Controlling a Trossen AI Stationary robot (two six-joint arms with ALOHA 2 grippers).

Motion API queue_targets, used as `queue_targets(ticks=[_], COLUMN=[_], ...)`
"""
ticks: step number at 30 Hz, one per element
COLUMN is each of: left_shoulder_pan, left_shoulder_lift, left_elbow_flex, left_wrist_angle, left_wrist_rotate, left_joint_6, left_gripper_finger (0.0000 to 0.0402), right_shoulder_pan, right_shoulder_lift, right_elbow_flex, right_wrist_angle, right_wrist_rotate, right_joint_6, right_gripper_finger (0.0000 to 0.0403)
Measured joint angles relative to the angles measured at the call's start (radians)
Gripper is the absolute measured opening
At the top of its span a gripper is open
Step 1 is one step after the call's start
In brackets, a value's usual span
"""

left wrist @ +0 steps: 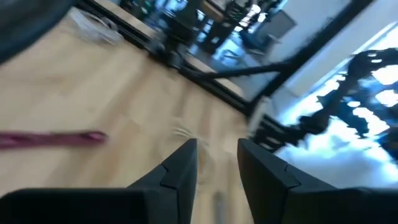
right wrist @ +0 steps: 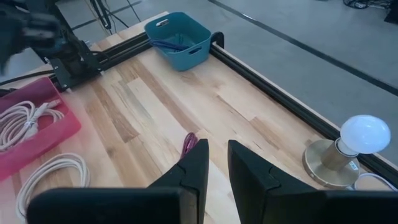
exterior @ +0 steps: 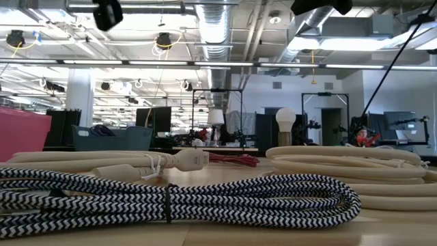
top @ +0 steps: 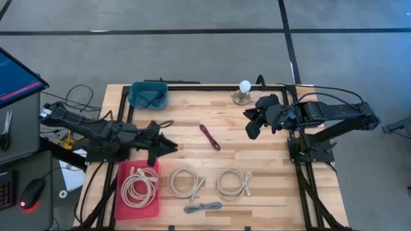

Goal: Pick & Place USB Port
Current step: Put the pink USB cable into the blue bin

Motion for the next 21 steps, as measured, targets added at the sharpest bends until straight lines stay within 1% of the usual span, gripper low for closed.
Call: queue_targets(ticks=[5, 11, 15, 19, 21], left_shoulder_pan=[0.077, 0.113, 0.113, 0.113, 0.113], left_shoulder_lift=[-0.018, -0.058, -0.063, -0.062, -0.062], left_elbow_flex=[0.005, 0.046, 0.061, 0.063, 0.063], left_wrist_angle=[0.005, 0.013, 0.015, 0.014, 0.014], left_wrist_rotate=[0.0, -0.009, -0.039, -0.093, -0.123], left_joint_6=[0.121, 0.223, 0.284, 0.333, 0.336], left_gripper_finger=[0.0103, 0.0097, 0.0096, 0.0096, 0.0096], right_shoulder_pan=[0.001, 0.006, 0.038, 0.103, 0.145], right_shoulder_lift=[-0.015, -0.045, -0.057, -0.072, -0.079], right_elbow_flex=[0.001, 0.001, 0.001, 0.001, 0.001], right_wrist_angle=[0.0, 0.001, 0.001, 0.042, 0.078], right_wrist_rotate=[-0.058, -0.111, -0.11, -0.094, -0.062], right_joint_6=[0.012, 0.034, 0.028, -0.003, -0.022], right_gripper_finger=[0.0054, 0.0054, 0.0054, 0.0054, 0.0054])
